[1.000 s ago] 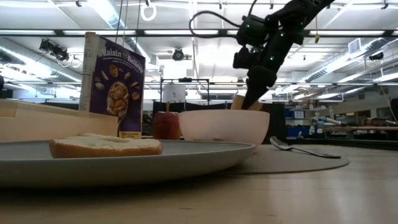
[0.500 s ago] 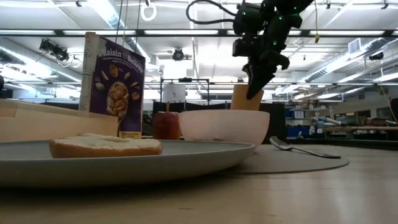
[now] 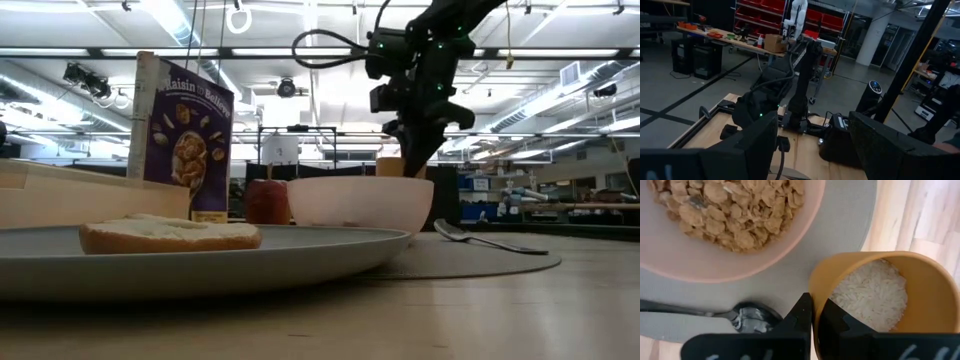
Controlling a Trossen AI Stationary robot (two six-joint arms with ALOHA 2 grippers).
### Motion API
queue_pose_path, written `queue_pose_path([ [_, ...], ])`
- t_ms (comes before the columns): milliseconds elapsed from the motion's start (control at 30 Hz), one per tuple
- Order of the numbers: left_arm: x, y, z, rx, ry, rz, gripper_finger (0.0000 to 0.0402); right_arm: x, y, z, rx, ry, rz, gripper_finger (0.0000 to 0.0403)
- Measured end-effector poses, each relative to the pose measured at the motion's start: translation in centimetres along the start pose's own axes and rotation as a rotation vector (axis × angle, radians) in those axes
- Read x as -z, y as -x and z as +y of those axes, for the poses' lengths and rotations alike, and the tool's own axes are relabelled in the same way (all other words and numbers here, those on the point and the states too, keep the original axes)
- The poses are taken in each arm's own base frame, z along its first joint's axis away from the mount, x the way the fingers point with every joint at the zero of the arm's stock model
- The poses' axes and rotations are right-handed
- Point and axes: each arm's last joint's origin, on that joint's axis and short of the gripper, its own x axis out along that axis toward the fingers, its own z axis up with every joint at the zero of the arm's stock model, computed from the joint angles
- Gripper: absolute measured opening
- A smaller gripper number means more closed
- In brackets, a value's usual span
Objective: Arrange a breakfast setting
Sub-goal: Put the yellow cup of milk on the gray placemat to the top right of the pink bowl
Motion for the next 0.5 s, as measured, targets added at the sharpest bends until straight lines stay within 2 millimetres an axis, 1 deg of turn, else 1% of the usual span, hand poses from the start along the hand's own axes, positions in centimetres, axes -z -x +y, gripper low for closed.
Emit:
queue_pose_path([
  [133, 0.0, 0.0, 0.0, 0.0, 0.018, 0.001, 0.0251, 0.1, -0.6, -0.2, -0.009, -0.004, 0.014, 0.0015],
  [267, 0.0, 0.0, 0.0, 0.0, 0.026, 0.0, 0.0251, 0.1, -1.0, -0.2, -0.013, -0.006, 0.032, 0.0028],
  [500, 0.0, 0.0, 0.0, 0.001, 0.025, -0.003, 0.0251, -0.1, -1.0, -0.1, -0.006, -0.02, 0.021, 0.0045],
])
